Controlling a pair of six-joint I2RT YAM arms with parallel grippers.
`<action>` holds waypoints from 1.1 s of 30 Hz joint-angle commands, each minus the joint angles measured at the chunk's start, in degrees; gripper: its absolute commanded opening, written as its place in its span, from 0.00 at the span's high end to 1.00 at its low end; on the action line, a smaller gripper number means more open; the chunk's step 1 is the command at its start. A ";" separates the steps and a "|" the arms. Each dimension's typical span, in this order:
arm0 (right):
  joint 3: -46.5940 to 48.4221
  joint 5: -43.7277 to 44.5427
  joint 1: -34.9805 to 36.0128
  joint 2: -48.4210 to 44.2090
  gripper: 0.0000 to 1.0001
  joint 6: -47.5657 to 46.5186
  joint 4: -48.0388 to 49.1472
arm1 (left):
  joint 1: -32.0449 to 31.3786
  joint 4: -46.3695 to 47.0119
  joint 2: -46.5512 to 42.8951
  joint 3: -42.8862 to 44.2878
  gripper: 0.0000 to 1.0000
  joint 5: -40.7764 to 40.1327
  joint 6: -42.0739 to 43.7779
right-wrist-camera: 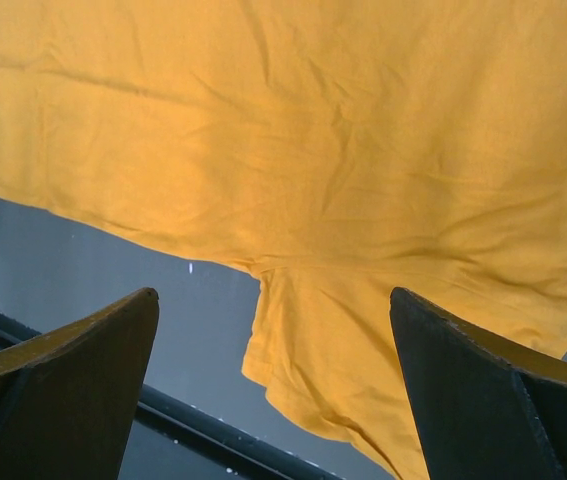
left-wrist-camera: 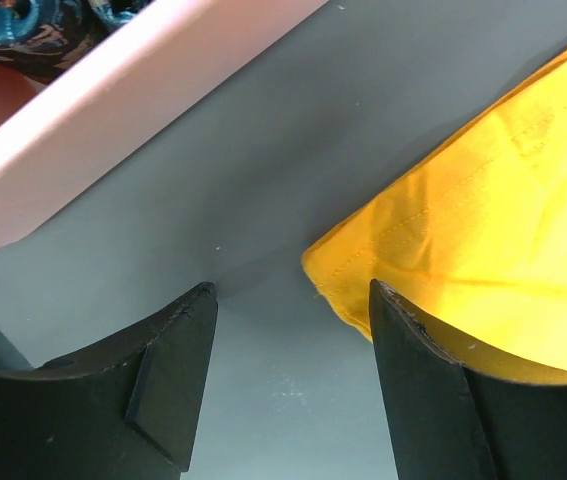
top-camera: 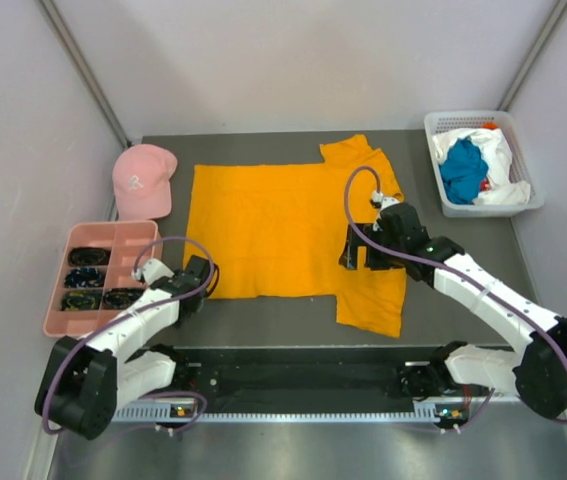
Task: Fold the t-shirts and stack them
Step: Grap the side of the flattened tshirt closest away from the robot with both arms
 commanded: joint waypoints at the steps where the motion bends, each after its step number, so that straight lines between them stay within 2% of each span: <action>1: 2.68 -0.30 0.66 0.69 0.01 -1.10 1.39 | 0.32 2.26 -1.68 2.03 0.33 -0.96 0.91; 10: 2.76 -0.21 0.66 0.52 0.01 -1.28 1.13 | 0.75 3.49 1.65 1.77 0.33 -1.58 0.39; 19: 2.85 0.05 0.66 0.61 0.01 -1.89 0.69 | 2.77 8.24 4.29 -1.03 0.33 2.47 -0.41; 25: 3.29 0.05 0.66 0.69 0.01 -2.24 0.34 | 3.30 10.52 3.42 -3.15 0.49 4.14 -1.55; 33: 3.64 0.05 0.57 0.96 0.01 -2.33 0.16 | 3.39 10.36 1.22 -4.82 0.53 6.95 -2.69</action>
